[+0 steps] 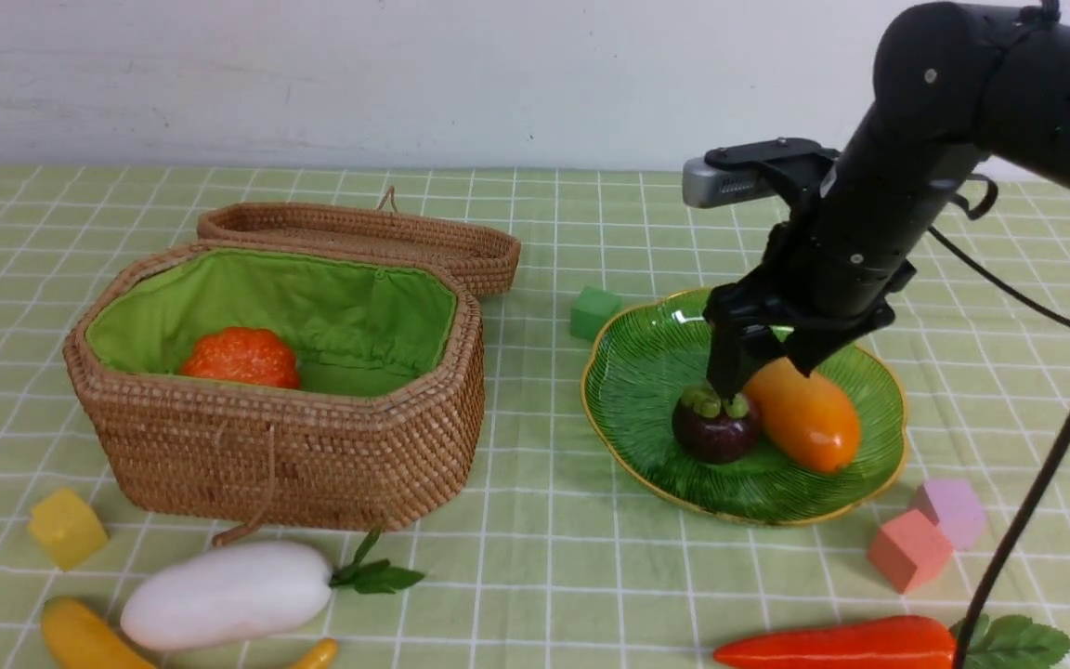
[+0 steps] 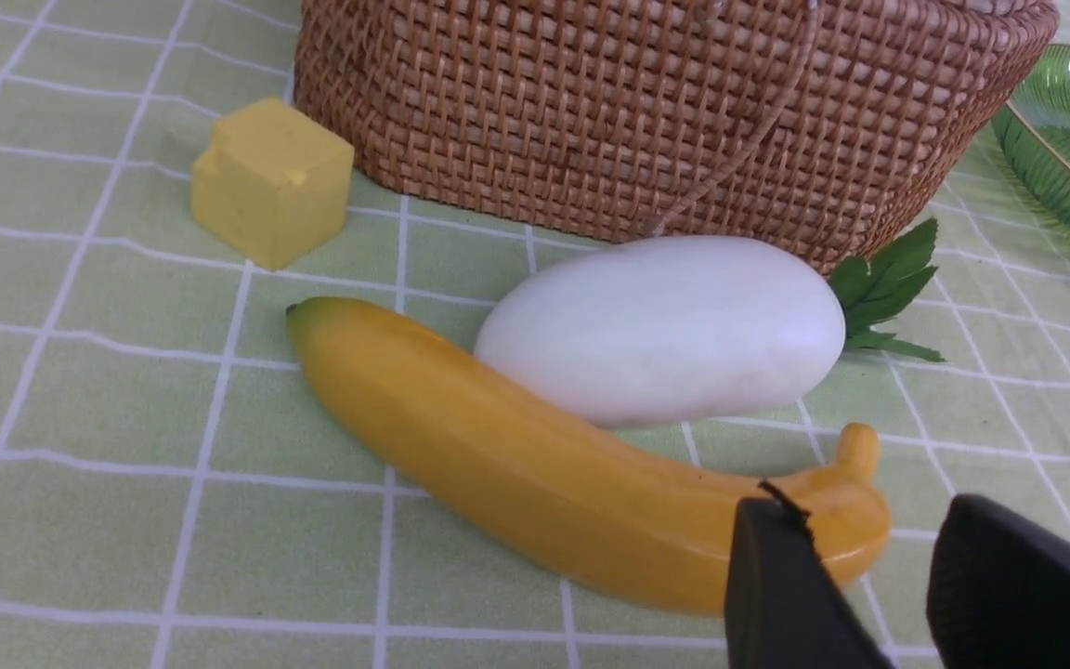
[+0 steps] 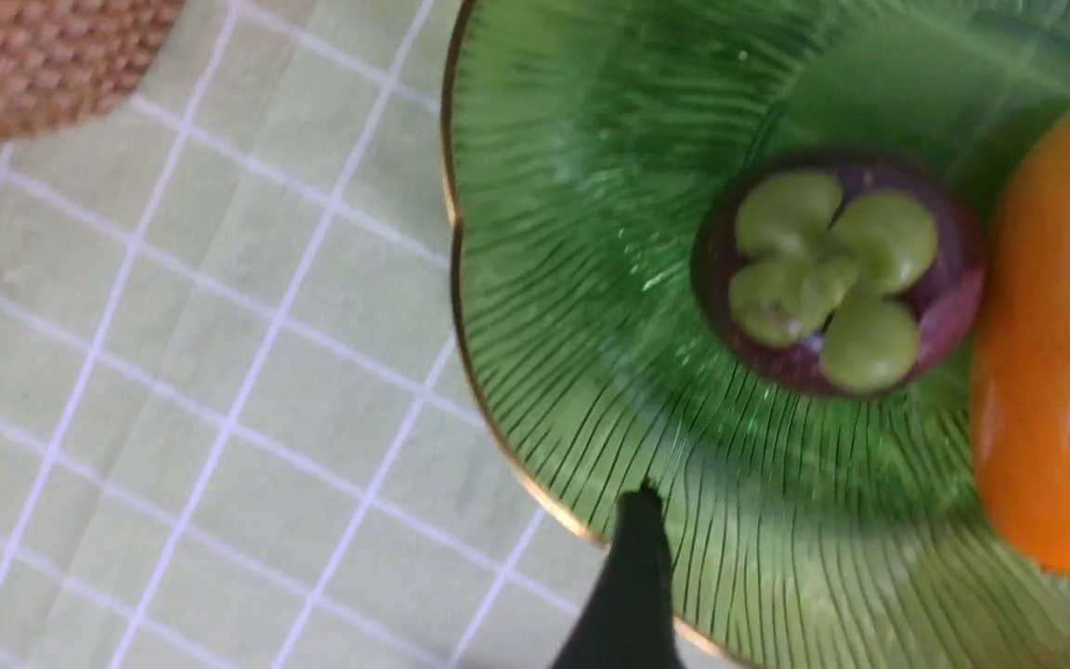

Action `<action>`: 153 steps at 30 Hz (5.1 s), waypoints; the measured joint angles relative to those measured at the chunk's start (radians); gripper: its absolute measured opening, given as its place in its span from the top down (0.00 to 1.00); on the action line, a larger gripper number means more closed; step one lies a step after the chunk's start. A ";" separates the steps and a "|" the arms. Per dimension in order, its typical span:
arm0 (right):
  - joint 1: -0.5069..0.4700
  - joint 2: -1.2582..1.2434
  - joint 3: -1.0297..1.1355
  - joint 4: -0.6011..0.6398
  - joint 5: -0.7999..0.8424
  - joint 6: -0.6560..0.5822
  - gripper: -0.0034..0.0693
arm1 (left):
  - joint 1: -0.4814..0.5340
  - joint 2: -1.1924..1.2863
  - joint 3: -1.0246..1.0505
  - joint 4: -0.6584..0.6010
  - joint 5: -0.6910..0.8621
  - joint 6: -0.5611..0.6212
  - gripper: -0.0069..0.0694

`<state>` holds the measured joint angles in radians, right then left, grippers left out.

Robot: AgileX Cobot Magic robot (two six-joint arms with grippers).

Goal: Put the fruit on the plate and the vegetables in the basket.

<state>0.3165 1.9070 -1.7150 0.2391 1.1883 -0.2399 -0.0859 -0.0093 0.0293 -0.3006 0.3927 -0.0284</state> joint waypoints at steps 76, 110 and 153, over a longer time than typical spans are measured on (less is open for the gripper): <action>0.279 -0.149 0.024 0.233 -0.415 0.059 0.35 | 0.000 0.000 0.000 0.000 0.000 0.000 0.60; 0.324 0.019 -0.362 -0.233 -0.092 -0.027 0.16 | 0.000 0.000 0.000 0.000 0.000 0.000 0.60; 0.206 -0.101 0.525 -0.063 -0.146 -0.771 0.53 | 0.000 0.000 0.000 0.000 0.000 0.000 0.60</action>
<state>0.5228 1.8064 -1.1899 0.1757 1.0422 -1.0110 -0.0859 -0.0093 0.0293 -0.3006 0.3927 -0.0284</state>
